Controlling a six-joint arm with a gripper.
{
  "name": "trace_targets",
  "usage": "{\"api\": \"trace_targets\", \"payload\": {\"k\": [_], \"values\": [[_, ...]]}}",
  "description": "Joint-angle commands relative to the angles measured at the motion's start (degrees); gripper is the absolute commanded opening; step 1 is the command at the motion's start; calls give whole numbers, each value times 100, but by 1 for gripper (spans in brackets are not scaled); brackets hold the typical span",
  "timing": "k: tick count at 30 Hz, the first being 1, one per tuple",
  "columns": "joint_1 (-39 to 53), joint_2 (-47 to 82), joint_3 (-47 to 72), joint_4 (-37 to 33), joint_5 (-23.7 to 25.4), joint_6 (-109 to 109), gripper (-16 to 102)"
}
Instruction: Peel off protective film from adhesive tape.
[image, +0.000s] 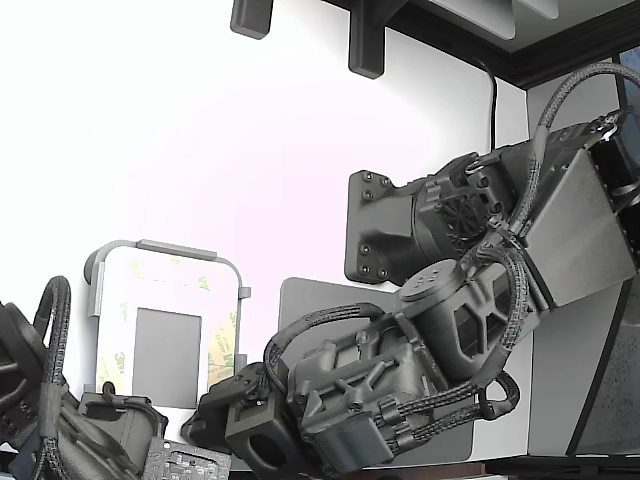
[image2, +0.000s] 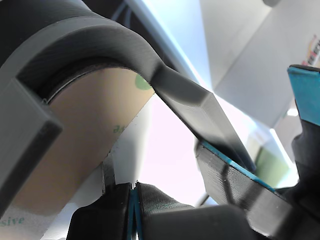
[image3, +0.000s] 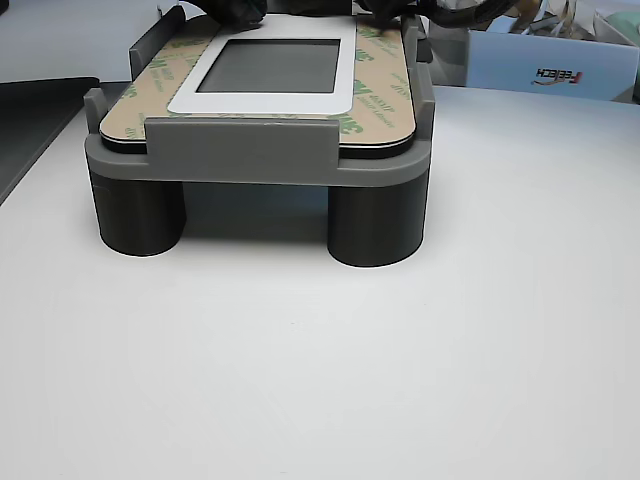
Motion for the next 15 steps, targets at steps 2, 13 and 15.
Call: {"api": "trace_targets", "payload": {"k": [2, 13, 15], "values": [[-53, 167, -114, 0, 0, 26, -11], [-18, 193, -105, 35, 26, 123, -11], [-18, 193, -114, 35, 26, 141, -11]]}}
